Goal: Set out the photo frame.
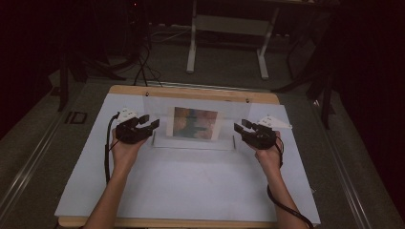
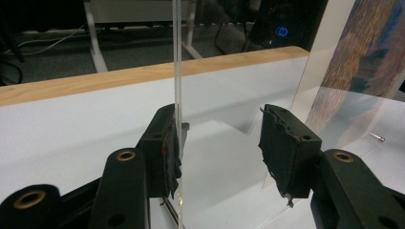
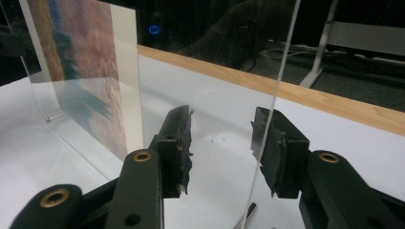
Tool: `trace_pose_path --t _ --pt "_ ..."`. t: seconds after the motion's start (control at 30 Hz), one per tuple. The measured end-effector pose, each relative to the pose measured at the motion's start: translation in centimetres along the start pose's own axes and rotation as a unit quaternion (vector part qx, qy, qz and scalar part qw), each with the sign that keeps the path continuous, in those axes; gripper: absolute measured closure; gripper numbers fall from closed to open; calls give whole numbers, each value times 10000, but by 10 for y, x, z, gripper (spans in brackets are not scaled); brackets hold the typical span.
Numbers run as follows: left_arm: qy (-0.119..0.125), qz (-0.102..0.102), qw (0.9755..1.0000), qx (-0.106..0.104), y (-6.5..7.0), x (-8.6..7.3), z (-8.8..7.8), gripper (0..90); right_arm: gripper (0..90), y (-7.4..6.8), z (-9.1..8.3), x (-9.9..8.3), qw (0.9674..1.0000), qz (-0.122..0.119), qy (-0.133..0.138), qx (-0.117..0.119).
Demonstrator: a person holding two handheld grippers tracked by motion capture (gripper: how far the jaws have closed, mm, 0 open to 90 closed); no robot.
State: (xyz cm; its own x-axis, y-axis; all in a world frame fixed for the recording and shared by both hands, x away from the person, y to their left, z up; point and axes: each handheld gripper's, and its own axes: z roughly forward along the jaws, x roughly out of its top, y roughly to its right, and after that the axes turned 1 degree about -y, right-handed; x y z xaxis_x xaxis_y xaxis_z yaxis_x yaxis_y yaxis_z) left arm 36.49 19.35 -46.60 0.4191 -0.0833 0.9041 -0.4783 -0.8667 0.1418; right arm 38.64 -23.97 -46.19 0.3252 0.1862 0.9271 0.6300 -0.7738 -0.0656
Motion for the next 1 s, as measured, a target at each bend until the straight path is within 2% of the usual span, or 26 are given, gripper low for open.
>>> trace_pose_path --t 0.13,0.23,0.3,0.4,0.6,0.73,0.9,0.97,1.0 --pt "-39 -84 10000 -8 -3 0 0 475 579 1 0 -2 9999 -62 -76 -51" --pt "-30 -133 9999 -14 -6 -1 -1 440 551 0 -1 -2 9998 -115 -128 -134" --pt "1 -168 9998 46 -11 -1 -5 428 516 2 -3 -2 9998 -90 -172 -107" --pt "48 -230 9997 91 -15 -2 -10 426 502 4 -7 -1 9994 -161 -223 -201" --pt "98 -195 9997 90 -23 0 -24 429 490 12 -19 2 9994 -123 -235 -200" --pt "179 -160 9997 71 -27 2 -32 431 488 22 -29 4 9995 -29 -142 -275" --pt "201 -231 9993 236 -37 4 -42 432 488 37 -43 5 9987 170 -160 -456" --pt "146 -313 9987 374 -43 2 -44 432 488 44 -46 3 9977 192 -281 -591" --pt "82 -405 9980 473 -46 1 -45 429 479 50 -47 1 9952 114 -542 -812"
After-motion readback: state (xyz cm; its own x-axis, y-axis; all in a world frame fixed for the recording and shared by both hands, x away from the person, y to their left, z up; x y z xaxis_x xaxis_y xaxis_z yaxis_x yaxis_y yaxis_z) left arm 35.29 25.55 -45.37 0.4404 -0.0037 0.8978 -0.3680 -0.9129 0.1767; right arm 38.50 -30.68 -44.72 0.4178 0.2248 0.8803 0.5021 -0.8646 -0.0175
